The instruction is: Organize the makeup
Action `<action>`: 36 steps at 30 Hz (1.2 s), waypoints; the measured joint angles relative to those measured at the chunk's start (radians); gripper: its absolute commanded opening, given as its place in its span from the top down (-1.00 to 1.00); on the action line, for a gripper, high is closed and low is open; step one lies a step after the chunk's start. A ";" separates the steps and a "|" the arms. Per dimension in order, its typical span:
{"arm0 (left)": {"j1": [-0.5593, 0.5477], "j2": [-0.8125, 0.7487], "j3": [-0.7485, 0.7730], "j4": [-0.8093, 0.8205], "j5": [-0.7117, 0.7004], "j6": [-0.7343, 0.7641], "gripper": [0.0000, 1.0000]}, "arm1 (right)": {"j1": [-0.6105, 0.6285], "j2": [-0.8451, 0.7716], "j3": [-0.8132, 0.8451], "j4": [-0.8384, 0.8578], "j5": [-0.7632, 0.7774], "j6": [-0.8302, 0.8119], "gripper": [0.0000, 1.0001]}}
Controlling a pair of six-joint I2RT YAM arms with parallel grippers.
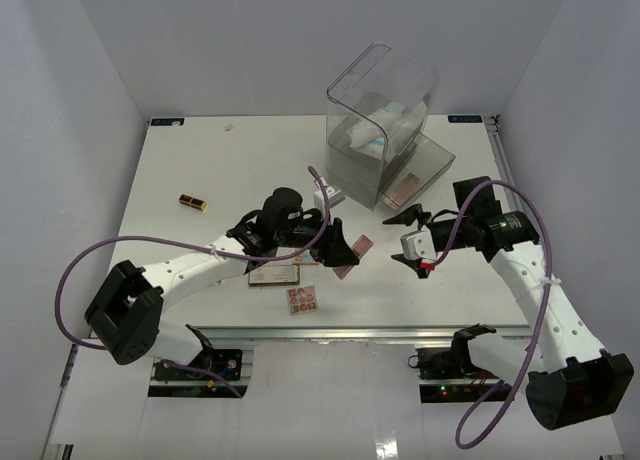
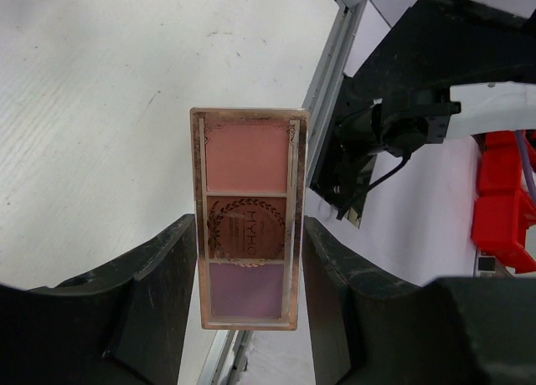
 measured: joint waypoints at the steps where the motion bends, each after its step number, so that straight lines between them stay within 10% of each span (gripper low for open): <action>1: 0.000 0.008 0.012 -0.006 0.011 0.003 0.98 | 0.024 0.006 0.004 -0.002 0.021 -0.005 -0.32; 14: 0.000 0.091 0.085 -0.073 0.094 0.018 0.93 | 0.281 0.088 0.006 0.044 0.260 0.022 0.13; 23: 0.003 0.100 0.108 -0.112 0.104 0.019 0.70 | 0.344 0.094 -0.015 0.104 0.372 0.050 0.85; 27: 0.007 0.102 0.108 -0.125 0.099 0.018 0.29 | 0.352 0.092 -0.032 0.128 0.386 0.050 0.85; 33: 0.006 0.101 0.113 -0.128 0.068 0.032 -0.85 | 0.354 0.084 -0.042 0.147 0.405 0.056 0.85; 36: 0.006 0.078 0.122 -0.146 -0.006 0.054 -0.96 | 0.353 0.079 -0.048 0.150 0.443 0.080 0.85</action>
